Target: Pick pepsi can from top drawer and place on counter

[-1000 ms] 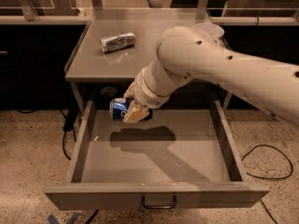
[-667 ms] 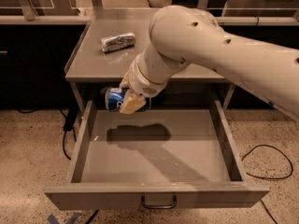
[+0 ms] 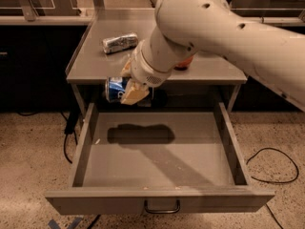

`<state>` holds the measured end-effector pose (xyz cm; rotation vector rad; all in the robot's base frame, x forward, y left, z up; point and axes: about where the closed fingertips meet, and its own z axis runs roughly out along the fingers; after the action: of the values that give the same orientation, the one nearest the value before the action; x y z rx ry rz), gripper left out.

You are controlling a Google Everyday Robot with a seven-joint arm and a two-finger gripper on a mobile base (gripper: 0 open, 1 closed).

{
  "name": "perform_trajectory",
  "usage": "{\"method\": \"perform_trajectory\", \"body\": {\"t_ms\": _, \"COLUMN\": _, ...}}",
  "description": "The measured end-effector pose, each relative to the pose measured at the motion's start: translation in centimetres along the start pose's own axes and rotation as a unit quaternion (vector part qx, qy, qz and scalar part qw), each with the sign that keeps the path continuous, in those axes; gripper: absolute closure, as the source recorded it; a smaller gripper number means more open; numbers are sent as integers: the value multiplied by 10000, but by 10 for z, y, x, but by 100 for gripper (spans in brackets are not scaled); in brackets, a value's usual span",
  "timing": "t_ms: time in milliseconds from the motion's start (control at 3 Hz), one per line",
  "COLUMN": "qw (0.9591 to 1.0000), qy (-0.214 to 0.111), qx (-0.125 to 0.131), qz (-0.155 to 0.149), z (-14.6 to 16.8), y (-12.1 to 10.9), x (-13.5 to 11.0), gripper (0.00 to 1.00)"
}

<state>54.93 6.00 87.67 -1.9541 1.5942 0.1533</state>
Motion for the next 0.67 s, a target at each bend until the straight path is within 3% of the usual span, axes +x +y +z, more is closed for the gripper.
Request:
{"method": "perform_trajectory", "body": {"t_ms": 333, "qw": 9991, "qy": -19, "qx": 242, "qz": -334, "z": -32, "y": -33, "x": -21, "gripper": 100}}
{"method": "perform_trajectory", "body": {"t_ms": 667, "qw": 9991, "qy": -32, "qx": 244, "qz": -339, "z": -32, "y": -33, "x": -21, "gripper": 100}}
